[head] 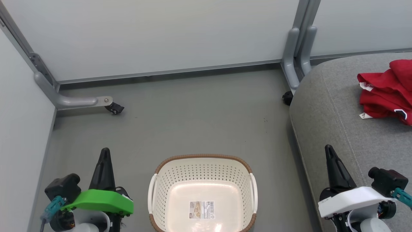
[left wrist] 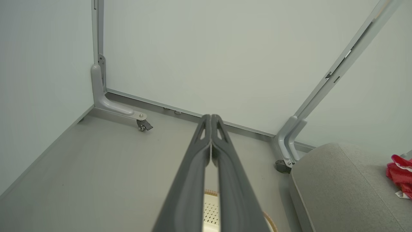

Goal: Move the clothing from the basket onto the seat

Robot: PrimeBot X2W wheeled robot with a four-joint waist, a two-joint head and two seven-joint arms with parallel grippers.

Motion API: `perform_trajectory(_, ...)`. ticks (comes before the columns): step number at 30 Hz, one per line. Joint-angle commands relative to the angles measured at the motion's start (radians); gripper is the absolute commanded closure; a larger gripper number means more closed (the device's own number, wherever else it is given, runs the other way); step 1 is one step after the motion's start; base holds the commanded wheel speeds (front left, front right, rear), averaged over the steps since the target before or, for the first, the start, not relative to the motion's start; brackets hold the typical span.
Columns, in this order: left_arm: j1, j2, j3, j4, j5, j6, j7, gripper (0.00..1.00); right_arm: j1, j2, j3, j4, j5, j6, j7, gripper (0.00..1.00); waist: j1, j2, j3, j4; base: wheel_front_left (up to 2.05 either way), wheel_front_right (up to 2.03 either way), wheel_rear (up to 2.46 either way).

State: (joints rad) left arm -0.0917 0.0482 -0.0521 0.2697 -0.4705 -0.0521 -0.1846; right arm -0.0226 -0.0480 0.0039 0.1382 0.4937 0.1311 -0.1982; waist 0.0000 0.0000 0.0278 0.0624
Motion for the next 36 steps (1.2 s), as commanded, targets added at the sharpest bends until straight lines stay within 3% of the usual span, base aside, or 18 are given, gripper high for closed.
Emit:
perform_trajectory(1, -0.013, 0.002, 0.011, -0.017, -0.042, -0.006, 0.008, 1.00, -0.026, -0.010, -0.005, -0.008, 0.042, 0.000, 0.008, 1.00, 0.0000, 0.0000, 0.000, -0.001, 0.00, 0.00, 0.00)
perform_trajectory(36, -0.018, 0.003, 0.080, -0.023, -0.523, -0.039, 0.135, 1.00, -0.055, -0.022, -0.036, 0.040, 0.529, 0.000, 0.127, 1.00, 0.0000, 0.0000, -0.008, -0.021, 0.00, 0.00, 0.00)
